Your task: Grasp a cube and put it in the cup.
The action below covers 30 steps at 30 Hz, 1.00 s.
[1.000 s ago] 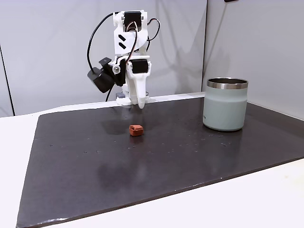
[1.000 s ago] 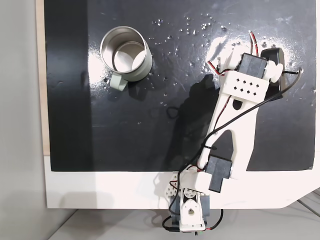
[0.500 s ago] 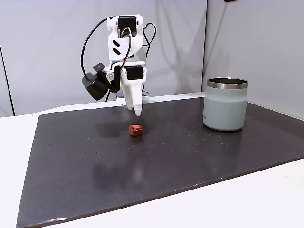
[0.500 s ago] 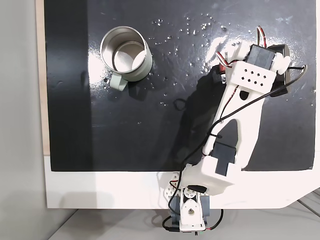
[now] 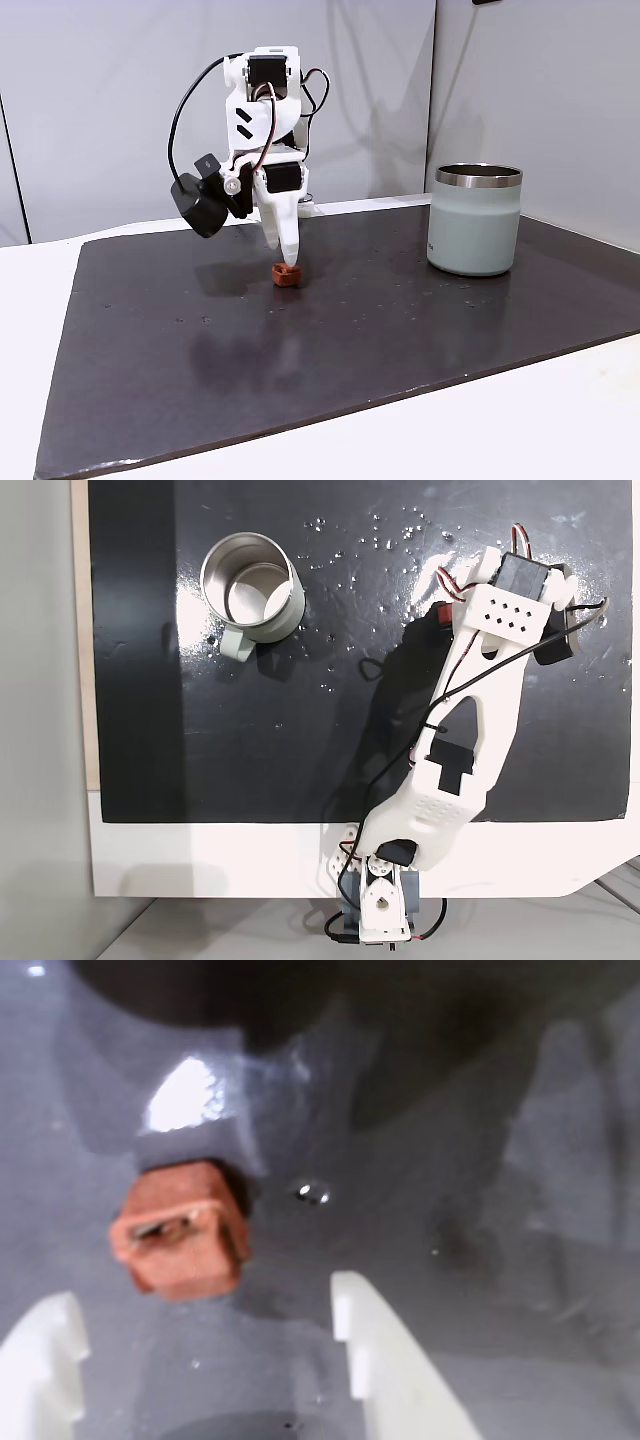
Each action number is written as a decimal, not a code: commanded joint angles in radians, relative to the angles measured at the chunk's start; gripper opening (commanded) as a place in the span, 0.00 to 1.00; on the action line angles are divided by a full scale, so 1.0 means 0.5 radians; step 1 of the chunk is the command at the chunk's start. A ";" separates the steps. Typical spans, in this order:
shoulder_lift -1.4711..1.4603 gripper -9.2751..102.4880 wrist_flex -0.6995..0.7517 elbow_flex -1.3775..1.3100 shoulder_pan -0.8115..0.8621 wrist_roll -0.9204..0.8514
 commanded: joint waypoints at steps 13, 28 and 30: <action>-0.298 0.30 0.037 -0.365 -0.012 -0.021; -0.374 0.24 0.052 -0.515 0.006 -0.018; -0.387 0.23 0.067 -0.552 0.009 -0.012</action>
